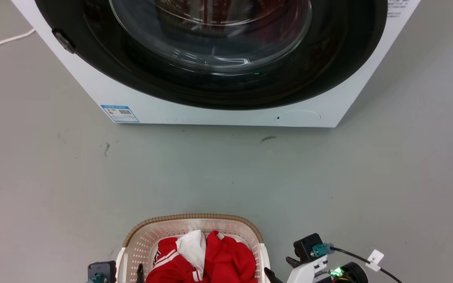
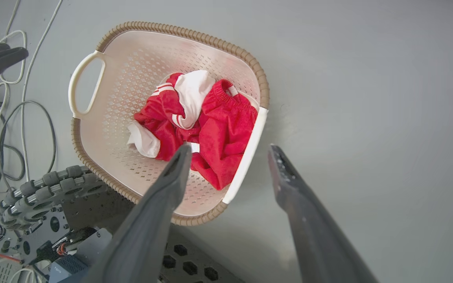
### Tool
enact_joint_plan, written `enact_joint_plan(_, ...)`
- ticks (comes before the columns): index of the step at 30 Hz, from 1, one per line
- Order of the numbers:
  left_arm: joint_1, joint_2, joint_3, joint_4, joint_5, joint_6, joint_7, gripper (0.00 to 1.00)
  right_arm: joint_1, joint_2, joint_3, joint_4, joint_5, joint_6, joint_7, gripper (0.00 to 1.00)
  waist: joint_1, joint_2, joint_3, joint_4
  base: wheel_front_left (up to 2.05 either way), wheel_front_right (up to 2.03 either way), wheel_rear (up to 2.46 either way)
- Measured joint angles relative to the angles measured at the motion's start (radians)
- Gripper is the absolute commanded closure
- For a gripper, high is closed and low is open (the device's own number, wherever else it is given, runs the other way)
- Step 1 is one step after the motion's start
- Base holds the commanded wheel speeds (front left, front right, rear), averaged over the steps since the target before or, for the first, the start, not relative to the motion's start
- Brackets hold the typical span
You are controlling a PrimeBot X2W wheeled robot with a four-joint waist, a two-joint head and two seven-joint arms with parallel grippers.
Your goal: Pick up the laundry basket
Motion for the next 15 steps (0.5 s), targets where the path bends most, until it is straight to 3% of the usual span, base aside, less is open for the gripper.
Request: enact_joint_plan(15,-0.072,0.037,0.039,0.165,-0.065,-0.011,0.047,0.00,-0.150,0.000,0.229,0.111,0.257,0.000,0.083,0.00,0.0000,0.0000,0.125,-0.010,0.00,0.00,0.00)
